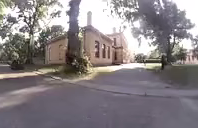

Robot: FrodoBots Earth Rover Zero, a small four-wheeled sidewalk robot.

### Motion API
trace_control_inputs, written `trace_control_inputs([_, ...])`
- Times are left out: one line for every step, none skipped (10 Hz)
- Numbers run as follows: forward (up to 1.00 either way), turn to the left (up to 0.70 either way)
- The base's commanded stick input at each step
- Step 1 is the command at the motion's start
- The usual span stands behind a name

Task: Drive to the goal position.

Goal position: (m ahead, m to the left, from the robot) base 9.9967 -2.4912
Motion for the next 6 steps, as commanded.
trace_control_inputs([0.44, 0.02])
trace_control_inputs([0.44, 0.02])
trace_control_inputs([0.44, 0.02])
trace_control_inputs([0.44, 0.02])
trace_control_inputs([0.44, 0.02])
trace_control_inputs([0.44, 0.02])
